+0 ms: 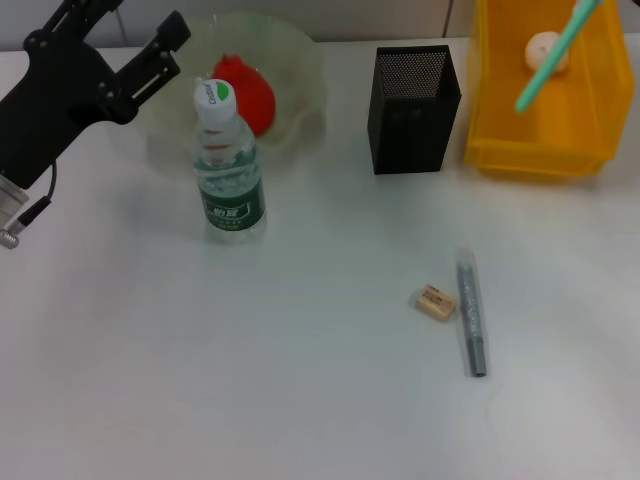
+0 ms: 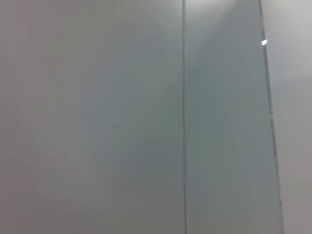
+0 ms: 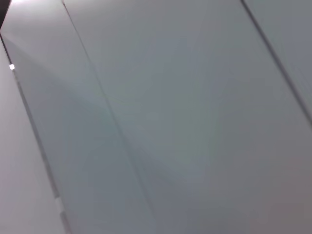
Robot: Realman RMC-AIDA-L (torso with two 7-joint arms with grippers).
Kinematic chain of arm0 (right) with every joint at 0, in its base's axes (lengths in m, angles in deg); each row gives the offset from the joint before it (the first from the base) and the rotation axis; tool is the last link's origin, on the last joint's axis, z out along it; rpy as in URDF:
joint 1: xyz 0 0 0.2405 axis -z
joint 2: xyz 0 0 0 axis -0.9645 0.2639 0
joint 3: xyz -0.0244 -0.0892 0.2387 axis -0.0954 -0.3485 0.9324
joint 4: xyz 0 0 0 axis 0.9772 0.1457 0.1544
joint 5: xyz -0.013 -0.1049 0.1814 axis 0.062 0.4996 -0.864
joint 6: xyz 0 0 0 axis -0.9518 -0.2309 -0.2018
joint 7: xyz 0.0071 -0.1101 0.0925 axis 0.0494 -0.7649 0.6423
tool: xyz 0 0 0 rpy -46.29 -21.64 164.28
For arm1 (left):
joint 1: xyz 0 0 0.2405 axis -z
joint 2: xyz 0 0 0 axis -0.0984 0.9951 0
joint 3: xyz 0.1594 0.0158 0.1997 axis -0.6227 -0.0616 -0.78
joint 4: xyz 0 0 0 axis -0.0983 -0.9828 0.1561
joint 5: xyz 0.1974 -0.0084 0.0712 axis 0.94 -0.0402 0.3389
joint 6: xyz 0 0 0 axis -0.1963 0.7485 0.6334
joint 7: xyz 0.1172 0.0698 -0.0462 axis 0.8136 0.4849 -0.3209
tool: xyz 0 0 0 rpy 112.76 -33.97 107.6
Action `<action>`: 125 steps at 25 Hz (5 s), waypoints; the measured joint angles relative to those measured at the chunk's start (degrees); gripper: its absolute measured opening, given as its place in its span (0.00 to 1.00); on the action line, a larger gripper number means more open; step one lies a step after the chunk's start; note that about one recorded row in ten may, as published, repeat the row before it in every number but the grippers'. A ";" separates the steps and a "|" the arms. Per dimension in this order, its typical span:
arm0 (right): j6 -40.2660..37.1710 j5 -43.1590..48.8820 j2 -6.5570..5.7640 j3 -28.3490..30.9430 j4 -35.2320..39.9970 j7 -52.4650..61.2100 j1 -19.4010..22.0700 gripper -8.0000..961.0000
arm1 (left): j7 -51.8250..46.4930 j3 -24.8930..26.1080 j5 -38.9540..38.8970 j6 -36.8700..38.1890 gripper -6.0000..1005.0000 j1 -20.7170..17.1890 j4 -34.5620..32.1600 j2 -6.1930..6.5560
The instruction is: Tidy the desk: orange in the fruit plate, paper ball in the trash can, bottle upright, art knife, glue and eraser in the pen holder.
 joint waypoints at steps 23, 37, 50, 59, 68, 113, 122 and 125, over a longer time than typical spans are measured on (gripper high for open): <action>23.53 -2.41 3.46 -5.29 -9.01 -18.86 -14.77 0.23 | 2.44 0.66 -0.53 2.61 0.80 -0.77 6.02 0.02; 27.71 -2.86 3.87 -6.58 -11.84 -22.33 -16.18 0.24 | 3.20 1.46 -0.58 2.59 0.80 -0.44 5.79 0.26; 26.88 -2.99 4.13 -6.39 -12.51 -22.17 -15.50 0.30 | 2.98 1.76 -0.57 3.18 0.80 -0.84 5.58 0.25; 20.24 -1.30 3.87 -9.70 -7.15 -14.91 -11.65 0.52 | 2.53 1.64 -0.57 5.08 0.80 -0.40 5.58 0.17; 13.83 30.03 4.10 -28.30 40.65 36.80 1.01 0.55 | 1.08 1.31 -0.54 5.86 0.80 0.55 5.59 0.04; 5.76 63.36 4.13 -46.04 20.91 59.63 -20.03 0.57 | 1.60 1.34 -0.56 3.83 0.80 2.44 9.06 -0.23; 6.01 63.23 4.23 -46.98 19.04 59.37 -20.97 0.56 | 1.67 1.45 -0.56 3.82 0.80 2.45 9.61 -0.28; 6.44 63.20 4.26 -47.32 17.96 58.86 -21.40 0.56 | 1.81 1.49 -0.56 3.71 0.80 2.70 9.72 -0.27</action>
